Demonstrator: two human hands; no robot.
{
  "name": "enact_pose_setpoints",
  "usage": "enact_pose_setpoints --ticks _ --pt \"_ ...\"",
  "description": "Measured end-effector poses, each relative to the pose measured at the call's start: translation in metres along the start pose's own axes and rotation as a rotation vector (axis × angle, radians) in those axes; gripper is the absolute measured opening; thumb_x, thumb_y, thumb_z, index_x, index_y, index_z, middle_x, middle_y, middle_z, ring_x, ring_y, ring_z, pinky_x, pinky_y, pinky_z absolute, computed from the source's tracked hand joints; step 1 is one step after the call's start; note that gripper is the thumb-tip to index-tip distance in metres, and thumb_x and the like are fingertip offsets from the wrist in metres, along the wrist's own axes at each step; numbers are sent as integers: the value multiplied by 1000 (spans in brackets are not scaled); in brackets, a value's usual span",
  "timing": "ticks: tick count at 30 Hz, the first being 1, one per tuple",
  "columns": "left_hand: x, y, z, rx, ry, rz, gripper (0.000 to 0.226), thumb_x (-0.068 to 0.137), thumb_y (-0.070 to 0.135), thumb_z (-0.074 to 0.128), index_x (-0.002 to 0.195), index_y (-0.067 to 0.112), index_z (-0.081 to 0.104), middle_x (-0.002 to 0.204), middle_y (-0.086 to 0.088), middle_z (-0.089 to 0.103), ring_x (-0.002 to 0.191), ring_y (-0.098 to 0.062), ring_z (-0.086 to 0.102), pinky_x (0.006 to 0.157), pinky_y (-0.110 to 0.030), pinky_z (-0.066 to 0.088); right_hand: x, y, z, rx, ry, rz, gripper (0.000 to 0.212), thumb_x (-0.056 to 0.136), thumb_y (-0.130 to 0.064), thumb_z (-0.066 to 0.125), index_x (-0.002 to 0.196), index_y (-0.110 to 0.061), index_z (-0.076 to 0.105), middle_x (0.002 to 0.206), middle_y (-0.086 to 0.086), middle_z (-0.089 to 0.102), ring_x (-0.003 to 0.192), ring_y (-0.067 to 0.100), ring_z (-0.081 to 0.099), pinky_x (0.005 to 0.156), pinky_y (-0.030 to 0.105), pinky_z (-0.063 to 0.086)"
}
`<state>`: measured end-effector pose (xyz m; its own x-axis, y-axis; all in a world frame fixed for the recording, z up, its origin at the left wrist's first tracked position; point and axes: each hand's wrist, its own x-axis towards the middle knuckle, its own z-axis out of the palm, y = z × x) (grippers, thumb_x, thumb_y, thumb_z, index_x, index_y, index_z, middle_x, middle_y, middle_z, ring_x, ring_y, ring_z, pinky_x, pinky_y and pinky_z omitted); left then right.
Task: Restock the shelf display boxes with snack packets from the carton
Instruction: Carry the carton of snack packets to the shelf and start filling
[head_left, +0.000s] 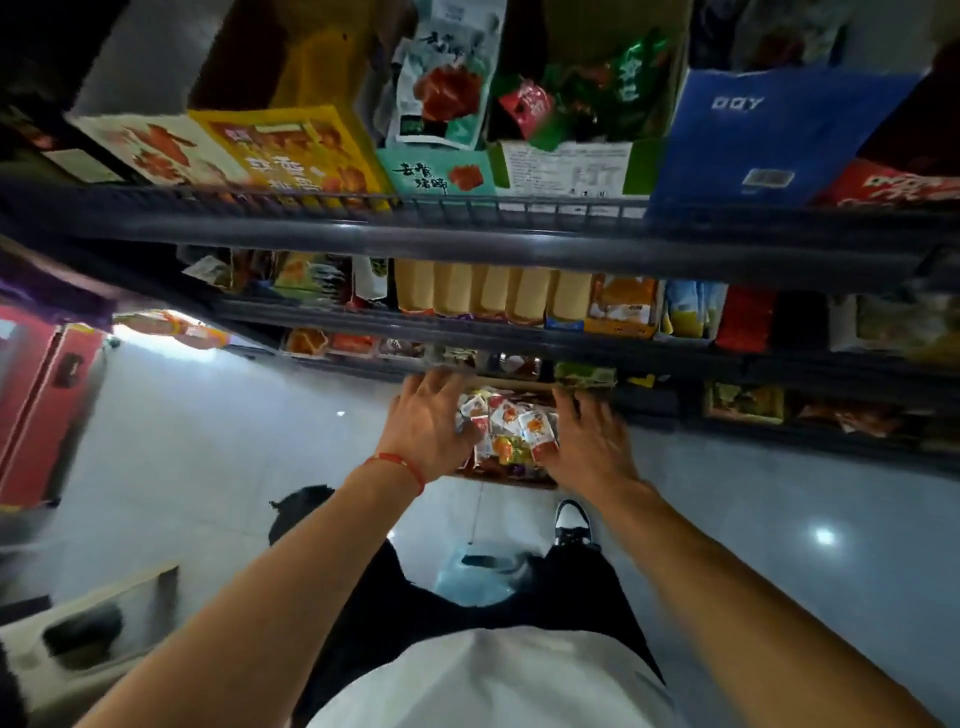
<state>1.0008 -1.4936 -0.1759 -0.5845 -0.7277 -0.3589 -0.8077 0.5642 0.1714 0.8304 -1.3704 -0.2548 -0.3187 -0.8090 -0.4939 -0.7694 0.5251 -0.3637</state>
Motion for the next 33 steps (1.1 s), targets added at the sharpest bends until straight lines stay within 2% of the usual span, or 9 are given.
enact_pose_setpoints --ticks 4,8,10,13,18,22,27,30,33 --pt "33 -23 15 38 -23 109 65 78 44 64 139 32 48 143 0 53 135 -29 42 110 -47 42 15 0 15 28 47 66 90 89 -43 69 159 -23 16 162 9 23 146 36 27 119 53 27" --pt "68 -52 28 107 -8 266 73 74 49 32 144 29 46 151 -1 45 143 -31 34 118 -47 35 27 2 36 52 60 180 89 89 -42 66 159 -25 13 158 9 27 145 35 28 119 59 23" --pt "86 -68 38 160 -25 332 71 79 45 37 148 30 39 156 -1 38 147 -31 27 119 -49 33 30 7 51 35 74 251 87 90 -43 64 159 -25 15 158 11 27 145 36 27 119 60 20" --pt "104 -88 53 217 -46 372 73 83 36 52 152 33 31 159 -1 33 150 -32 21 119 -53 32 28 13 78 -17 130 308 82 87 -44 63 157 -21 25 156 14 33 142 39 32 115 62 26" --pt "121 -95 92 243 -53 366 72 82 34 58 151 31 37 160 -4 33 151 -33 20 117 -58 31 50 27 124 36 85 293 91 81 -52 67 155 -23 24 155 14 33 140 38 35 111 59 34" --pt "139 -98 148 165 51 347 72 82 44 48 151 29 37 162 -7 29 151 -35 19 115 -60 32 95 50 173 5 137 203 90 79 -52 71 152 -19 30 148 17 41 135 39 42 107 58 41" --pt "170 -119 234 35 215 430 70 85 34 58 152 29 37 161 -10 32 147 -37 29 118 -57 29 163 72 241 5 301 46 77 85 -42 72 149 -16 39 144 15 47 128 35 49 106 51 44" --pt "192 -139 283 38 298 478 66 85 29 59 149 24 43 158 -12 35 144 -37 34 118 -57 28 197 78 276 -73 394 -124 62 91 -37 62 146 -15 45 144 12 48 130 32 46 109 52 39" --pt "213 -161 320 65 343 519 66 83 23 62 147 21 45 156 -14 36 141 -41 36 112 -62 34 219 76 298 -77 391 -270 62 91 -37 43 150 -19 42 146 8 47 134 29 43 113 51 35"
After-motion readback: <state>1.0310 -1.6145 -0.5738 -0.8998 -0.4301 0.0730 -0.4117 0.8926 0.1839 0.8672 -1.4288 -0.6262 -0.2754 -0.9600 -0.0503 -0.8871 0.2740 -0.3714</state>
